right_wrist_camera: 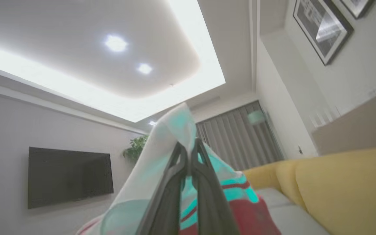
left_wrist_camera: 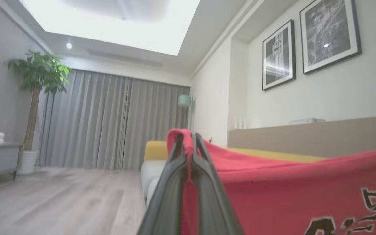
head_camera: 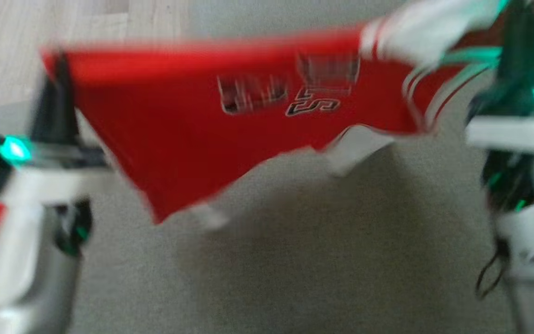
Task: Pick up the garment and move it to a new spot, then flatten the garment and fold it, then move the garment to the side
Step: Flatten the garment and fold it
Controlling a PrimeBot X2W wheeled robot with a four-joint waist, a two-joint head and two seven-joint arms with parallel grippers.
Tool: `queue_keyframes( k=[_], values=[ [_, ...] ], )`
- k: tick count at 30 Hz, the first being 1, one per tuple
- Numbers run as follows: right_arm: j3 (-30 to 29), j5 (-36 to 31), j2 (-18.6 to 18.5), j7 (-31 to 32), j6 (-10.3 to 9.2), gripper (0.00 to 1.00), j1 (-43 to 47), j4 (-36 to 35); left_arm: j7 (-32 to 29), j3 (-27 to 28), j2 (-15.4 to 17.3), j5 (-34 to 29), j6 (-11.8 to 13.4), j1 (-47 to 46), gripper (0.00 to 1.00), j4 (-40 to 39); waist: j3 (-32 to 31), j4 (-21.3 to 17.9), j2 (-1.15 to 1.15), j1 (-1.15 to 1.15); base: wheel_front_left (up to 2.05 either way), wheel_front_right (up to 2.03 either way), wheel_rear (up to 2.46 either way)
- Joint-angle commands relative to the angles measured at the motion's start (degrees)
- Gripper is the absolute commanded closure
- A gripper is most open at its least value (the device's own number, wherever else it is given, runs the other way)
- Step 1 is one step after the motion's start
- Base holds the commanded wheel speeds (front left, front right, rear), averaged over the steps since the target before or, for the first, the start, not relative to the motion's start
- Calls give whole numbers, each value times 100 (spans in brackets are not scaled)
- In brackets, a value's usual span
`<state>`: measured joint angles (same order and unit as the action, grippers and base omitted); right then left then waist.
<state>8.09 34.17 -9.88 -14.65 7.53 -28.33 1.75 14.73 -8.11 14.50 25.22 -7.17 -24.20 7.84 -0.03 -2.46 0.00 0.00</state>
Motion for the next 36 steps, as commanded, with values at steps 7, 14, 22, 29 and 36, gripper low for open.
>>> queue_keyframes(
  k=[7, 14, 22, 29, 36],
  values=[
    [170, 260, -724, 80, -4, 100, -1668, -329, -483, -100, 868, 64, -31, -1733, 100, -512, -99, 139, 0, 0, 0, 0, 0],
    [359, 147, -895, 783, -4, 100, -2690, 611, -1292, -161, 911, 161, 119, -2380, 100, -119, 511, 201, 0, 0, 0, 0, 0],
    [752, -280, -608, 494, -4, 100, -4076, 2122, -746, -102, 684, 62, 267, -3273, 100, 1123, 1560, 215, 0, 0, 0, 0, 0],
    [512, -754, -603, 44, -4, 100, -5210, 3100, -38, 52, 575, -219, 358, -4428, 100, 1870, 1983, 194, 0, 0, 0, 0, 0],
    [309, -561, -640, -29, -4, 100, -4952, 3542, 24, 536, 205, -147, 263, -3957, 100, 2057, 2125, 115, 0, 0, 0, 0, 0]
  ],
)
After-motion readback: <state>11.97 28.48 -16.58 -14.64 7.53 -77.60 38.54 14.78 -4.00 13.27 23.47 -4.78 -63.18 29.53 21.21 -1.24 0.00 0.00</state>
